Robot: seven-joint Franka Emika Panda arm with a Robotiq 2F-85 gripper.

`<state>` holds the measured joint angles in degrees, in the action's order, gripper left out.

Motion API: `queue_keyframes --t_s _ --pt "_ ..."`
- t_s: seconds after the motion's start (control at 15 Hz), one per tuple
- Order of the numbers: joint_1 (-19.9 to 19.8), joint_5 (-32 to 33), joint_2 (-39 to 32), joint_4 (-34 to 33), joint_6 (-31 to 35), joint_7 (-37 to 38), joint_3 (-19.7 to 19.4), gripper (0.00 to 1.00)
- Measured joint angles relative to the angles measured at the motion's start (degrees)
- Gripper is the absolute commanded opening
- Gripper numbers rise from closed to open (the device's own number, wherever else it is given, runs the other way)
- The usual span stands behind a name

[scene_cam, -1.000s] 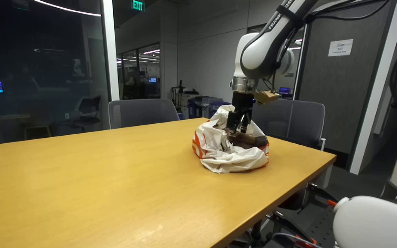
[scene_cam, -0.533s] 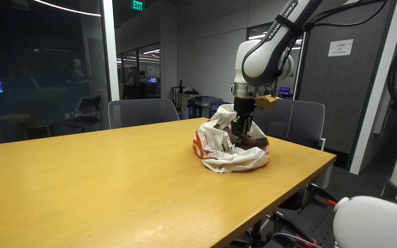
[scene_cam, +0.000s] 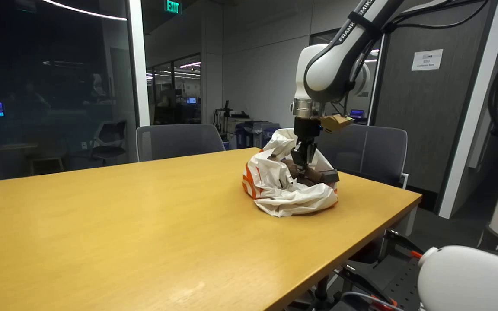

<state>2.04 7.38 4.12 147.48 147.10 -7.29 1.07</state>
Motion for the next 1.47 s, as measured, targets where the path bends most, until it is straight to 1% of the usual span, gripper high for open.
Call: queue_keyframes --t_s 0.07,0.2,0.4,0.53,0.73,0.87,1.0,1.13,1.33,1.4,1.47 --pt "0.0 -0.4 1.5 -0.1 -2.2 0.0 0.0 0.02" --pt "0.0 -1.9 5.5 -0.8 -8.8 -0.1 0.0 0.02" --pt "0.2 -5.3 12.8 -2.8 -22.3 -2.1 -0.2 0.02" --pt "0.9 -9.9 16.4 -4.5 -32.1 -6.6 -1.3 0.02" --pt "2.3 -14.6 19.8 -8.4 -45.8 -13.0 -2.9 0.02" --pt "3.3 -16.4 21.5 -11.0 -52.6 -17.3 -3.2 0.02" --pt "5.0 -18.2 22.2 -12.3 -56.4 -20.8 -3.2 0.02" --pt "7.4 -20.2 22.0 -12.4 -57.5 -23.9 -2.7 0.02" --pt "11.1 -23.4 19.9 -11.5 -56.0 -28.7 -0.7 0.02" --pt "12.2 -24.5 18.9 -11.1 -54.2 -29.8 0.4 0.02" --pt "13.1 -25.0 17.8 -10.7 -51.1 -30.1 1.8 0.02"
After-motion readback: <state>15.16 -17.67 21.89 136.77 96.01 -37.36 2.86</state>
